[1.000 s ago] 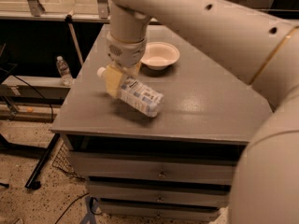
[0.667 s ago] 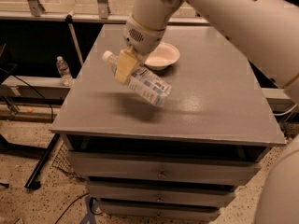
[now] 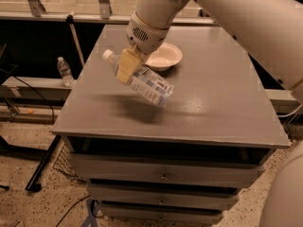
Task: Place blue plastic bottle upright
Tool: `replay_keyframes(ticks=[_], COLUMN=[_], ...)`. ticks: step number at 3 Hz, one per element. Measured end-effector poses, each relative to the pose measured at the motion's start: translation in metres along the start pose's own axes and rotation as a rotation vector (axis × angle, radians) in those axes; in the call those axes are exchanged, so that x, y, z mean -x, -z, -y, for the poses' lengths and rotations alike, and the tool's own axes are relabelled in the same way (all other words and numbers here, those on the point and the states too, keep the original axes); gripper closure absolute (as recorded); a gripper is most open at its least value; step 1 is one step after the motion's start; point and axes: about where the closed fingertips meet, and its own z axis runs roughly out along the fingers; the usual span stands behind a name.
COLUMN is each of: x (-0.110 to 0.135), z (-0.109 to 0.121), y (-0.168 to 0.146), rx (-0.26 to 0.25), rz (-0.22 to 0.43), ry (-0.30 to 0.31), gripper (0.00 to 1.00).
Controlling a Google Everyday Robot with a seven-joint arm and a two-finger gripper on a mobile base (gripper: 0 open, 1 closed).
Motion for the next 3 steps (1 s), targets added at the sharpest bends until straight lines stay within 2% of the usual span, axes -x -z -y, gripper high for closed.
replay_keyframes(ticks=[1,2,3], x=[0.008,0.023,0.029], z=[-0.001,-0.006,-0.01], y=[0.005,0.02,0.03], rx=[0.06,0.174,0.221], rz=[0.076,0.253,0.361], ry=[0.061,0.196,0.278], gripper=[1.0,1.0,1.0])
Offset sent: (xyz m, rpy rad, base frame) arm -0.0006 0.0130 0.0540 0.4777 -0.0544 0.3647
